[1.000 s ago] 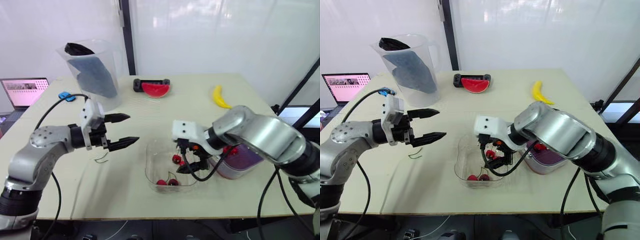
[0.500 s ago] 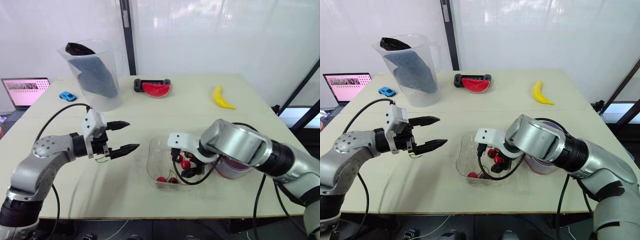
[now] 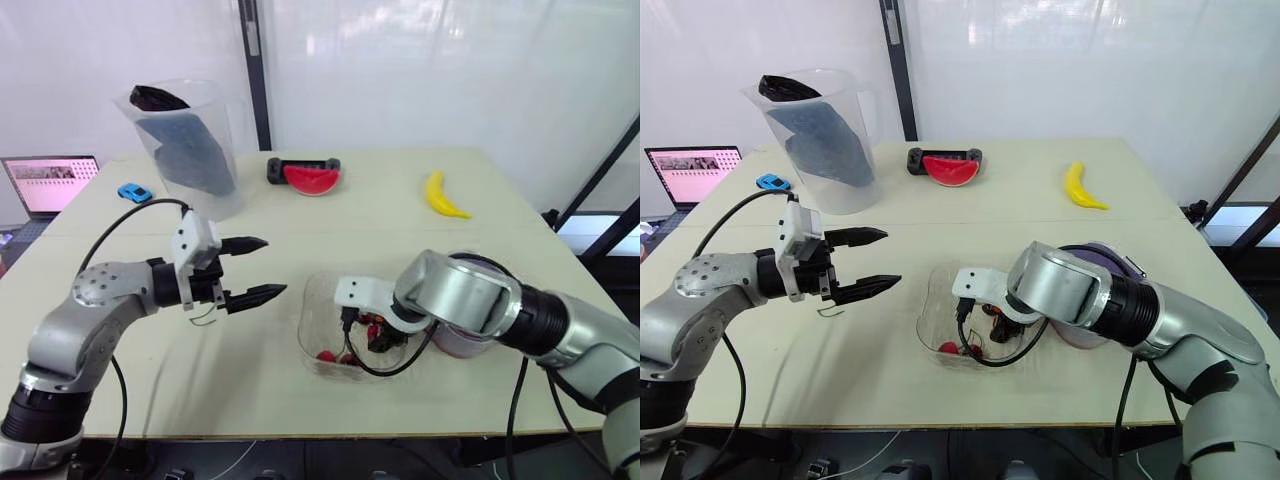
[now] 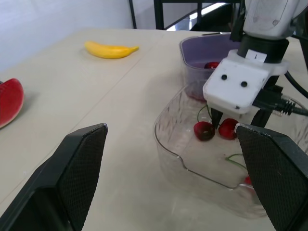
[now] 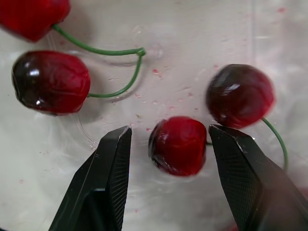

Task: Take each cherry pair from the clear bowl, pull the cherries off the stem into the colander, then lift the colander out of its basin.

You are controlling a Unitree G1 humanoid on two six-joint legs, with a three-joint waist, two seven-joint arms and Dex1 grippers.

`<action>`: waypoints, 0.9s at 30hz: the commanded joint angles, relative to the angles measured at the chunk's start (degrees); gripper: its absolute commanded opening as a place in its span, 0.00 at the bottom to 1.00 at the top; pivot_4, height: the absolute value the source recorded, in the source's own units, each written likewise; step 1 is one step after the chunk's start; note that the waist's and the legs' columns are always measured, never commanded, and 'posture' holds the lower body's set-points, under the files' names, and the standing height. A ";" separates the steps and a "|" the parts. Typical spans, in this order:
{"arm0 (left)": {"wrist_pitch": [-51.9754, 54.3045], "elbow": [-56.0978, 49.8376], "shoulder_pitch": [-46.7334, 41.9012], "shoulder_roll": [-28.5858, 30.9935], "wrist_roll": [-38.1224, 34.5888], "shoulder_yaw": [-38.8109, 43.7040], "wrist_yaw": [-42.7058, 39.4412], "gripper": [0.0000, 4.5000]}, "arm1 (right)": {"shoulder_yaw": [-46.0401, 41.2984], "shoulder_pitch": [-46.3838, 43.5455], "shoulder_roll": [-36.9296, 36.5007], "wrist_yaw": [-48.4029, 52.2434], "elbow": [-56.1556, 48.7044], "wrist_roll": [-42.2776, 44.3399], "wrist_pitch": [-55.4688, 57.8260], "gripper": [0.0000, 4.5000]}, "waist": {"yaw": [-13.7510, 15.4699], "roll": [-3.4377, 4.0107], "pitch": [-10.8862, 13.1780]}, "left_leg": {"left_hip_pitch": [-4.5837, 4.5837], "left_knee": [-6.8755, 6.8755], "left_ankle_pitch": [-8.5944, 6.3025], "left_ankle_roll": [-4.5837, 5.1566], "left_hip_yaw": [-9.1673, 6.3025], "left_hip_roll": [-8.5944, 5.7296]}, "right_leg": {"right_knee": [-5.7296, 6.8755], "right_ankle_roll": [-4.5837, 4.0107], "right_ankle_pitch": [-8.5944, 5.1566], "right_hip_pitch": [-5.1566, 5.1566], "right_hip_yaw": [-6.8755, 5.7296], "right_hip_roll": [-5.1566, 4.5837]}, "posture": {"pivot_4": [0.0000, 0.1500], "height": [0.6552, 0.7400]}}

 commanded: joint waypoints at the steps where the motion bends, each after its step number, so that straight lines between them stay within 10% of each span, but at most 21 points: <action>1: 0.06 -1.93 -0.68 0.07 -0.65 0.85 0.30 1.00 | -0.06 -1.32 0.62 -0.42 0.40 -1.33 -1.31 0.54 | 0.02 0.00 0.00 | 0.00 0.00 0.00 0.00 0.00 0.00 | 0.00 0.00 0.00 0.00 0.00 0.00 | 1.00 1.00; 4: 0.26 -1.85 -0.84 0.14 -0.76 0.89 0.46 1.00 | 0.43 -2.70 0.48 0.22 0.31 -2.23 -3.31 0.33 | 0.00 0.00 0.00 | 0.00 0.00 0.00 0.00 0.00 0.00 | 0.00 0.00 0.00 0.00 0.00 0.00 | 1.00 1.00; 16: 2.16 0.35 -2.29 -0.89 -1.49 1.42 2.15 1.00 | -7.59 -3.14 -2.19 7.97 -6.37 -5.50 -24.74 0.33 | 0.03 0.00 0.00 | 0.00 0.00 0.00 0.00 0.00 0.00 | 0.00 0.00 0.00 0.00 -0.01 0.00 | 1.00 1.00; 21: 2.94 2.17 -3.49 -1.28 -1.82 1.49 1.83 1.00 | -2.88 4.14 -7.38 8.92 -4.54 -22.57 -54.61 0.33 | 0.23 -0.05 -0.03 | 0.00 0.02 0.00 0.00 0.03 -0.04 | -0.02 0.00 0.00 0.04 -0.03 0.00 | 1.00 1.00; 27: 2.90 3.42 -4.61 -1.49 -1.27 0.41 0.86 1.00 | -5.38 7.95 -4.70 17.57 1.12 -26.19 -61.67 0.33 | -0.85 -0.05 -0.03 | 0.01 0.00 0.04 -0.06 0.02 0.01 | 0.03 0.00 0.00 0.01 -0.03 0.04 | 1.00 1.00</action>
